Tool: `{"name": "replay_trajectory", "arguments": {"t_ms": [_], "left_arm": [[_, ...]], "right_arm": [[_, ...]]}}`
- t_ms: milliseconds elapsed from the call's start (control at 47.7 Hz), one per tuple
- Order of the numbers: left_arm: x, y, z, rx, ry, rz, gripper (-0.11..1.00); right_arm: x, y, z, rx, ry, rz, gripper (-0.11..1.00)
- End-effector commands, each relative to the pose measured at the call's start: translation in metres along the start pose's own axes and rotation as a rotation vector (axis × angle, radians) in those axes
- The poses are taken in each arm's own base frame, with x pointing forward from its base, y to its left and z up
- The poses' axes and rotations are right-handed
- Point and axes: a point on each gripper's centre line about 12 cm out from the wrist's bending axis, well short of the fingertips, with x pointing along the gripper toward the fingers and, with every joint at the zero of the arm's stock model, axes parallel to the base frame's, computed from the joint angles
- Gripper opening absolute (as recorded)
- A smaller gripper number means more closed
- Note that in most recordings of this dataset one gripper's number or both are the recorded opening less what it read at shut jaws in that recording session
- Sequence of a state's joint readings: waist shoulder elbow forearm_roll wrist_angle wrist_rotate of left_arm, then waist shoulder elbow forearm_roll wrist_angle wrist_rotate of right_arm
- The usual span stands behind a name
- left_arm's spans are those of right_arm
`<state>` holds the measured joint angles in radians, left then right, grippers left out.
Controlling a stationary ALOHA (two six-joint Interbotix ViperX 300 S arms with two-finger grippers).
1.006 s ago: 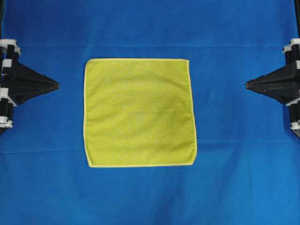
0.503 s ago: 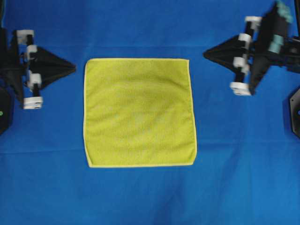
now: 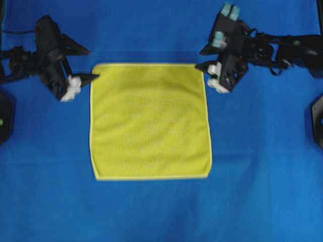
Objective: Fold the yellow towel.
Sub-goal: 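Move both grippers to the towel's far corners and pinch them, then lift the far edge with both grippers and fold it toward the near edge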
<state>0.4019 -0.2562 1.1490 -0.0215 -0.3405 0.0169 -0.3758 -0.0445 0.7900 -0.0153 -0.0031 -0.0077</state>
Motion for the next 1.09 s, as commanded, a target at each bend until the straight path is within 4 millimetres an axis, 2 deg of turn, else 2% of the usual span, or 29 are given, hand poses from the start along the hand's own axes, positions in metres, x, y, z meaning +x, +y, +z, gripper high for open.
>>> {"name": "replay_trajectory", "arguments": {"t_ms": [0,272,482,650,734,796,838,964,1069], "left_arm": [[0.011,0.006,0.002,-0.012,0.0,0.02,0.84],[0.032,0.019,-0.018,-0.034,0.088,0.054,0.85],[0.045,0.024,-0.033,-0.046,0.135,0.069,0.85],[0.047,0.022,-0.036,-0.044,0.157,0.064,0.79],[0.047,0.018,-0.039,-0.034,0.18,0.051,0.66],[0.047,0.014,-0.04,-0.024,0.198,0.039,0.47],[0.047,0.013,-0.04,-0.013,0.206,0.035,0.35],[0.048,0.01,-0.037,0.022,0.218,0.022,0.03],[0.047,0.01,-0.028,0.031,0.215,0.021,0.01]], "right_arm": [[0.008,-0.002,0.005,0.003,-0.001,-0.004,0.55],[0.034,-0.012,-0.014,0.022,0.048,-0.022,0.55],[0.04,-0.014,-0.022,0.024,0.07,-0.025,0.55],[0.042,-0.012,-0.026,0.016,0.085,-0.022,0.51],[0.042,-0.009,-0.026,-0.003,0.086,-0.014,0.34],[0.042,-0.006,-0.026,-0.017,0.089,-0.008,0.14],[0.042,-0.005,-0.026,-0.021,0.092,-0.006,0.04],[0.042,-0.005,-0.027,-0.018,0.094,-0.006,0.03],[0.039,-0.005,-0.023,-0.014,0.082,-0.008,0.03]]}}
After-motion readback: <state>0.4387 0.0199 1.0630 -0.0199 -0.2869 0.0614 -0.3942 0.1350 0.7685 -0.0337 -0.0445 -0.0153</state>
